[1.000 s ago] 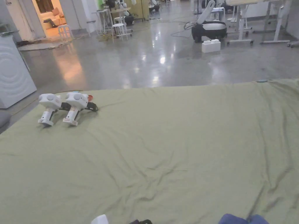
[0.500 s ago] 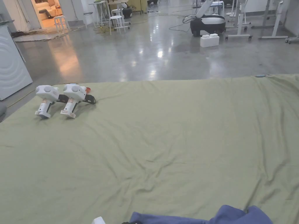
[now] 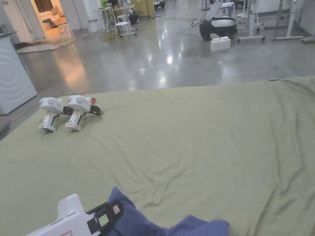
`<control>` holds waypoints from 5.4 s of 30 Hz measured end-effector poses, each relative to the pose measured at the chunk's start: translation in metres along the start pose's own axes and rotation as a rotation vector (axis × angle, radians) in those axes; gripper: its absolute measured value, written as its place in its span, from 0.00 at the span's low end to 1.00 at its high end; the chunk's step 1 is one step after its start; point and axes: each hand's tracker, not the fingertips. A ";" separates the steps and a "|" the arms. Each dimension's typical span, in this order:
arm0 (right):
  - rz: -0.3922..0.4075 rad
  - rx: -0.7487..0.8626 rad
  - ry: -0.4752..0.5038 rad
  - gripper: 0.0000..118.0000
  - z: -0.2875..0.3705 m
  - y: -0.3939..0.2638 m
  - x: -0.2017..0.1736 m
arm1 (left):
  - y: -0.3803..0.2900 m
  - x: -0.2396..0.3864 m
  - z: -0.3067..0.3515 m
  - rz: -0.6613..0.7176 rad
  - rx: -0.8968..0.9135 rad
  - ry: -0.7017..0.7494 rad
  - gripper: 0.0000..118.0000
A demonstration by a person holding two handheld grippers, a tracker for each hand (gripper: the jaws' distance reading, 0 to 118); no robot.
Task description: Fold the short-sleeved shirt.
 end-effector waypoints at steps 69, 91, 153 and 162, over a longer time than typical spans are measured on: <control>0.038 -0.535 0.196 0.00 -0.205 -0.042 -0.085 | -0.096 -0.041 -0.108 0.300 -0.408 -0.226 0.93; -0.240 -0.341 0.270 0.00 -0.151 -0.031 -0.043 | 0.089 -0.139 0.020 0.190 -0.215 0.147 0.20; 0.255 0.474 -0.054 0.00 0.036 0.097 -0.077 | -0.016 0.169 0.123 -0.717 0.668 0.280 0.00; 0.210 0.477 -0.025 0.00 0.037 0.094 -0.075 | -0.013 0.167 0.121 -0.692 0.648 0.261 0.00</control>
